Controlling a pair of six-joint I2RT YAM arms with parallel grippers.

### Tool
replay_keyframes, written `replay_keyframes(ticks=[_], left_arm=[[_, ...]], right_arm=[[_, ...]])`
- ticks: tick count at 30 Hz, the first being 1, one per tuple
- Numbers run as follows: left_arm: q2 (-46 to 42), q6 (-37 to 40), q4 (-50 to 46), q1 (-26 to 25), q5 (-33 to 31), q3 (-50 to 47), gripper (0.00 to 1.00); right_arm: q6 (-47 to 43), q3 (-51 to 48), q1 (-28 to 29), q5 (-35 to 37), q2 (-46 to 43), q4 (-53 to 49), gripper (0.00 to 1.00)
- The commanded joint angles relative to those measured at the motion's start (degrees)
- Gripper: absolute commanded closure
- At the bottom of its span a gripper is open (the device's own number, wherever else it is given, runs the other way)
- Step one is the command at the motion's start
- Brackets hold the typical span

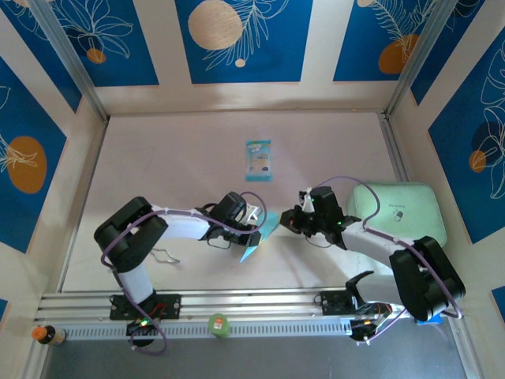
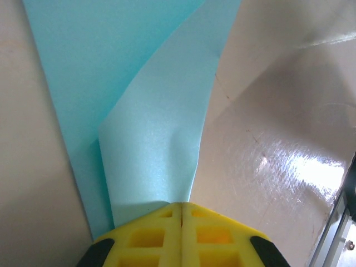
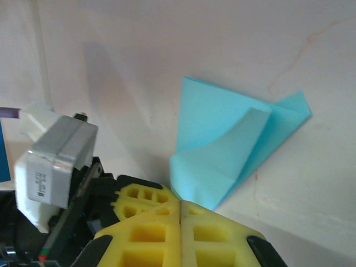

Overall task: Fold a paper plane with a square sheet of paper (pick it up from the middle)
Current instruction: Fold the wing for the fifth time at the center of the table.

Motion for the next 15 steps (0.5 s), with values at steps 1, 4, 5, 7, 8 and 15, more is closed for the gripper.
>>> replay_keyframes(ticks=[1, 4, 5, 7, 8, 15], left_arm=[[2.0, 1.1, -6.5, 0.3, -0.8, -2.5, 1.0], [2.3, 0.9, -5.8, 0.5, -0.3, -2.5, 1.0], [2.4, 0.9, -5.7, 0.5, -0.1, -2.5, 1.0], [2.6, 0.8, -5.6, 0.6, 0.1, -2.4, 1.0], [2.6, 0.6, -5.4, 0.6, 0.1, -2.7, 1.0], [2.6, 0.2, -4.3, 1.0, 0.6, -3.1, 1.0]], right_arm=[[-0.5, 0.5, 1.3, -0.3, -0.1, -1.1, 0.93], [-1.5, 3.0, 3.0, 0.0, 2.2, -2.5, 0.94], [-1.7, 3.7, 3.6, 0.1, 3.2, -2.5, 0.94], [-1.4, 4.5, 4.6, 0.1, 5.3, -1.7, 0.94], [-1.3, 5.0, 5.1, -0.1, 6.5, -1.1, 0.94], [0.1, 7.6, 8.0, -0.4, 13.1, 1.6, 0.96]])
